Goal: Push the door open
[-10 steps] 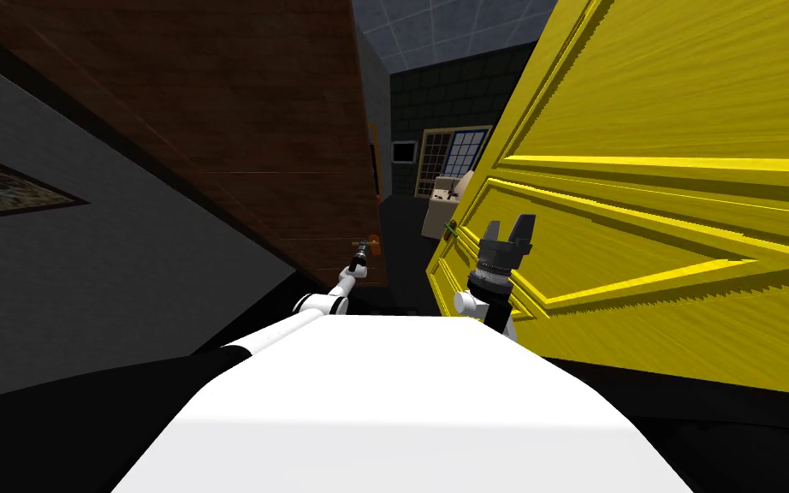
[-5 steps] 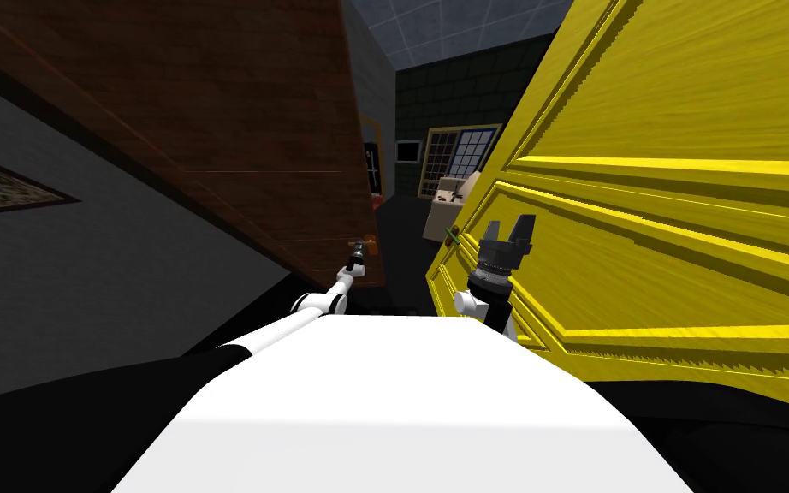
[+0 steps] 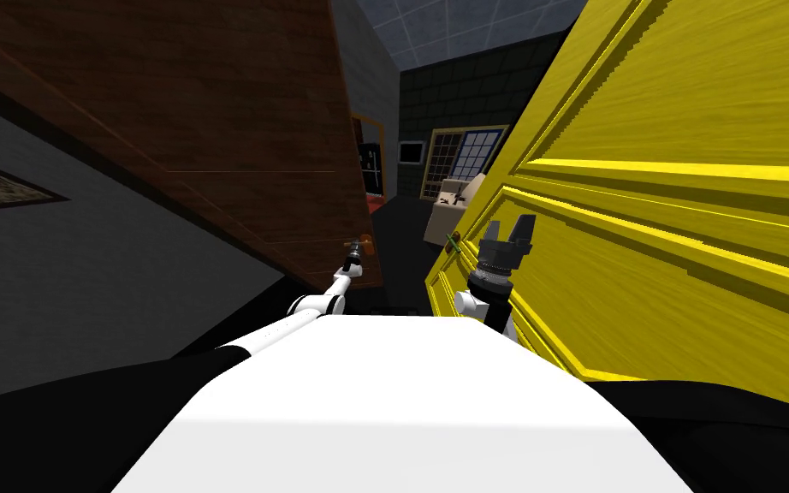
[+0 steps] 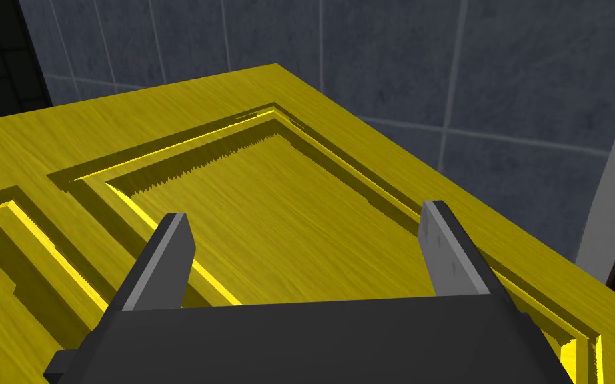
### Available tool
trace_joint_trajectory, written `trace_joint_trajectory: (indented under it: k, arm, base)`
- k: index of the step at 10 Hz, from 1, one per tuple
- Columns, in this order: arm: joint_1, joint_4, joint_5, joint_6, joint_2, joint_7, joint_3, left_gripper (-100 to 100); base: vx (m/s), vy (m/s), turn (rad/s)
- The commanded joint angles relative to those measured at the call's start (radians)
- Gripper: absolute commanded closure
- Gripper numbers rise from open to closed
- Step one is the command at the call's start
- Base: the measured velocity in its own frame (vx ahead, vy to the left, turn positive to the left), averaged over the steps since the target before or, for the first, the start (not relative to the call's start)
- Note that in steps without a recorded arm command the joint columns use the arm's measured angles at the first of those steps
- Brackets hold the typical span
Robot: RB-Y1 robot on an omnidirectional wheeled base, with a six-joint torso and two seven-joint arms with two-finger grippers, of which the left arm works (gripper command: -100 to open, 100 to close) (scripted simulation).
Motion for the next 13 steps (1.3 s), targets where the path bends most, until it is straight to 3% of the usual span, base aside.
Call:
trace_joint_trajectory:
  k: [1,6,13]
  arm:
    - [0.000,0.000,0.000,0.000,0.000,0.000,0.000,100]
    - [-0.019,0.003,0.014,-0.011,-0.046,-0.095,0.070,100]
    - [-0.043,0.009,0.030,-0.024,-0.130,-0.213,0.155,100]
  base:
    - [0.056,-0.045,0.039]
    - [0.179,-0.039,0.128]
    - [0.185,-0.052,0.128]
